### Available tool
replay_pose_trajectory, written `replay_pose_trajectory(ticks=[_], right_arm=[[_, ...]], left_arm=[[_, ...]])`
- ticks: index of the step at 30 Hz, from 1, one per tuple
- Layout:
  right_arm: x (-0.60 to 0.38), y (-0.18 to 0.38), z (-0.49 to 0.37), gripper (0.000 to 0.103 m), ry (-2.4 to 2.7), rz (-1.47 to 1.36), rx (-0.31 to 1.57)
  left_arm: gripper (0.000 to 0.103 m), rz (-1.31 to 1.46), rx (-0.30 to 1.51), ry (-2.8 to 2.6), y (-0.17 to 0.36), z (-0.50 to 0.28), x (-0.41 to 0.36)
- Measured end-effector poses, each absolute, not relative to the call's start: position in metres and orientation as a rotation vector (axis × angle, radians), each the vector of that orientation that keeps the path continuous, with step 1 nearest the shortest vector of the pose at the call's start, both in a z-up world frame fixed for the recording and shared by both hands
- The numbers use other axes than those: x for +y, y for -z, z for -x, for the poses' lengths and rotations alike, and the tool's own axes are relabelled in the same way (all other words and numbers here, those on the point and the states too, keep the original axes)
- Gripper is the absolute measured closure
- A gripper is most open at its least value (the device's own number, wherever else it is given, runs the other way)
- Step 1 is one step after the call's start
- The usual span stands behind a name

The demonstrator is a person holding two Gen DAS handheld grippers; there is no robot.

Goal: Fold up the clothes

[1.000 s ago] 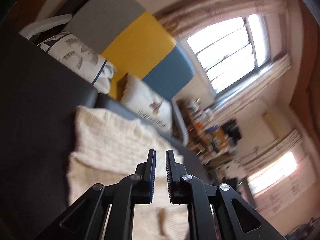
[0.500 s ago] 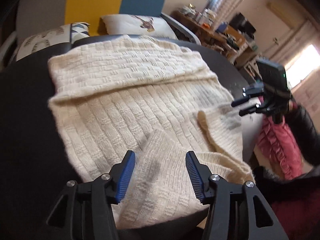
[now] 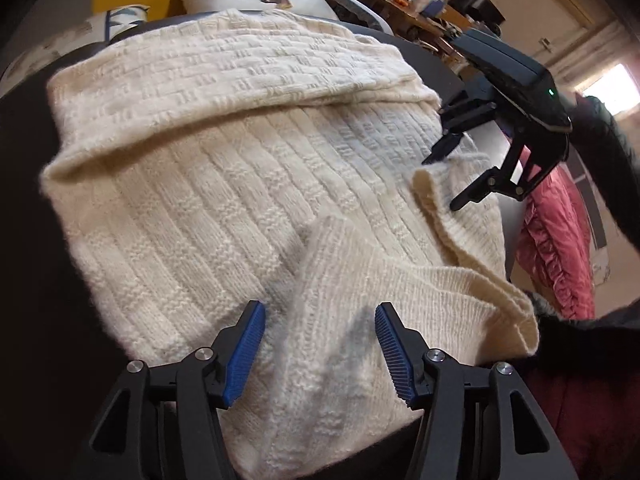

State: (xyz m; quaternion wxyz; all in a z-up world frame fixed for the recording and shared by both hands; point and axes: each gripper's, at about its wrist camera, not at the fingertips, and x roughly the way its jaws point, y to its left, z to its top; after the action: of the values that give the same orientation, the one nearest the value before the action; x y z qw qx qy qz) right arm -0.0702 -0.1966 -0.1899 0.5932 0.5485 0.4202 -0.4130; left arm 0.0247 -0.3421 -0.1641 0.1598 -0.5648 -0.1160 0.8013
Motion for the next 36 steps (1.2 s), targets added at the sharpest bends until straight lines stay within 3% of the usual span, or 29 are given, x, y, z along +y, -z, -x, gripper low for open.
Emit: replay_pose_trajectory(ticks=[1, 2, 3, 7, 13, 15, 16, 19, 26, 36], right_arm=[[-0.196, 0.191, 0.070, 0.053, 0.976, -1.288, 0.973], [-0.195, 0.191, 0.070, 0.053, 0.993, -1.299, 0.970], [-0.193, 0.190, 0.069, 0.053, 1.019, -1.300, 0.965], [-0.182, 0.190, 0.065, 0.052, 1.106, -1.325, 0.933], [-0.182, 0.196, 0.052, 0.017, 1.117, -1.351, 0.926], [-0.179, 0.195, 0.041, 0.021, 1.164, -1.289, 0.990], [-0.177, 0.193, 0.037, 0.032, 1.192, -1.265, 1.006], [-0.168, 0.178, 0.036, 0.091, 1.212, -1.266, 0.954], [-0.144, 0.158, 0.023, 0.092, 1.249, -1.220, 1.003], [-0.136, 0.044, 0.081, 0.092, 1.608, -1.065, 0.624]], left_arm=[[0.063, 1.609, -0.290, -2.313, 0.163, -0.026, -0.339], [0.084, 1.596, -0.302, -2.328, 0.162, -0.028, -0.339], [0.091, 1.583, -0.314, -2.345, 0.162, -0.030, -0.339], [0.094, 1.554, -0.357, -2.412, 0.165, -0.040, -0.336], [0.094, 1.546, -0.485, -2.432, 0.170, -0.042, -0.340], [0.093, 1.547, -0.497, -2.440, 0.169, -0.043, -0.338], [0.093, 1.547, -0.502, -2.444, 0.169, -0.043, -0.338], [0.093, 1.547, -0.521, -2.459, 0.168, -0.045, -0.337], [0.095, 1.479, -0.470, -2.552, 0.156, -0.057, -0.330], [0.096, 1.065, -0.653, -2.787, 0.069, -0.080, -0.367]])
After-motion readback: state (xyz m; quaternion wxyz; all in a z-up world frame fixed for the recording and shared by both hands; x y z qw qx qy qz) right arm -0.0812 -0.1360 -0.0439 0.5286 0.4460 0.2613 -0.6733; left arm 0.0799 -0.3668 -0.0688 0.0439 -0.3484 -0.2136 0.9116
